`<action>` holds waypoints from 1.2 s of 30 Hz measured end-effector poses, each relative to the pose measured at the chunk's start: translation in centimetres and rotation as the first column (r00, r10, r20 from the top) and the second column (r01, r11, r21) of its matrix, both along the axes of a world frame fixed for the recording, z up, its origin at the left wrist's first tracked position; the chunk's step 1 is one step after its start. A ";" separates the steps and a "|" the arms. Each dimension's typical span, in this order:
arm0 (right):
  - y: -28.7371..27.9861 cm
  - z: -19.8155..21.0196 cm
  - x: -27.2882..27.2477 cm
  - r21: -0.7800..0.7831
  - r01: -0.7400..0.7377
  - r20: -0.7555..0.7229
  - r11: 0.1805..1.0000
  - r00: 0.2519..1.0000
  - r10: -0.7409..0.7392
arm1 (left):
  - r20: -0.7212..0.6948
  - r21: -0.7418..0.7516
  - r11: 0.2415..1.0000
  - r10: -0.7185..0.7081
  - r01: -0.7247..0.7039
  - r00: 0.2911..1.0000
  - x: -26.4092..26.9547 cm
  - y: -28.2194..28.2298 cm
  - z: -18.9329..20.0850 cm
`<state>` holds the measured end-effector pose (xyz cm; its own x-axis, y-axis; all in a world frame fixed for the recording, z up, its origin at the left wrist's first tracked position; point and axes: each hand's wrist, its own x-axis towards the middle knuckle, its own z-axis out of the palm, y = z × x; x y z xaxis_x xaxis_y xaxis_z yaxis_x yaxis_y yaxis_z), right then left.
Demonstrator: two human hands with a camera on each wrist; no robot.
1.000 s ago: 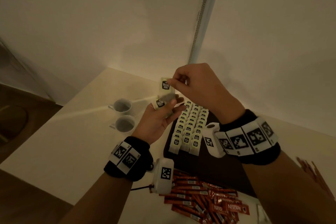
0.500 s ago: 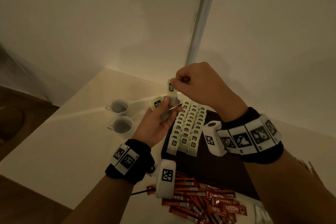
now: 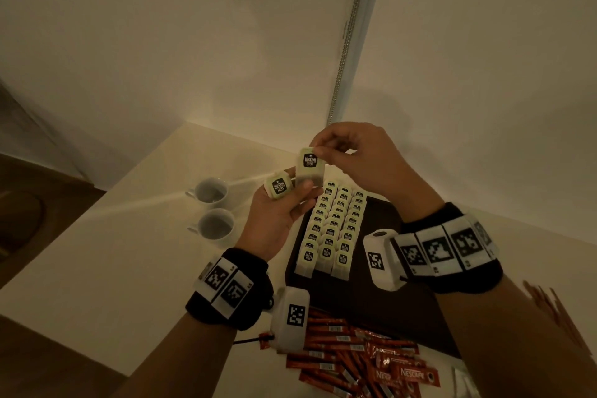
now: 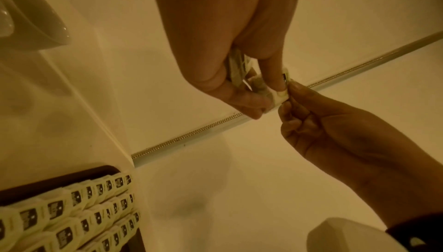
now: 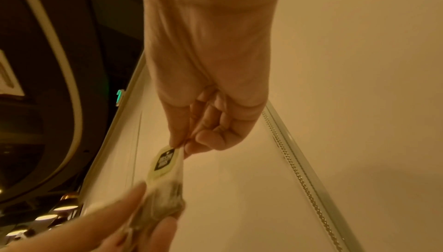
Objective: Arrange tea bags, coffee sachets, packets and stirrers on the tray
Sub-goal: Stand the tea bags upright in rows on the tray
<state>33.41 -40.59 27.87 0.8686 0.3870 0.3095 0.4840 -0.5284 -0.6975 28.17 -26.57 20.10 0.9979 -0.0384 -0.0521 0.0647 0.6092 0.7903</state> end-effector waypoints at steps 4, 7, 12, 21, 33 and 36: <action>-0.3 -0.4 0.0 0.073 -0.003 -0.018 0.997 1.000 0.004 | -0.020 -0.004 0.999 0.034 -0.034 0.999 0.0 -0.2 -0.3; -0.3 -0.8 -0.1 0.112 -0.001 -0.019 0.994 1.000 0.003 | -0.017 0.018 1.000 0.026 -0.025 1.000 0.1 -0.4 -0.4; -1.2 -1.4 -0.3 0.125 0.066 -0.075 0.990 0.996 -0.057 | -0.128 -0.042 0.999 0.008 -0.013 0.992 0.3 0.3 -0.5; -4.9 -12.2 -3.4 -0.305 0.023 -0.426 0.952 0.891 -0.158 | -0.304 -0.099 0.991 0.057 -0.091 0.951 -0.4 4.0 -3.0; -4.3 -22.3 -4.0 -0.398 0.188 -0.479 0.898 0.792 -0.378 | -0.342 -0.063 0.993 0.073 -0.100 0.937 -1.4 5.5 -4.1; -4.0 -22.7 -3.6 -0.393 0.219 -0.462 0.893 0.793 -0.397 | -0.339 -0.051 0.994 0.077 -0.100 0.938 -1.5 5.7 -4.2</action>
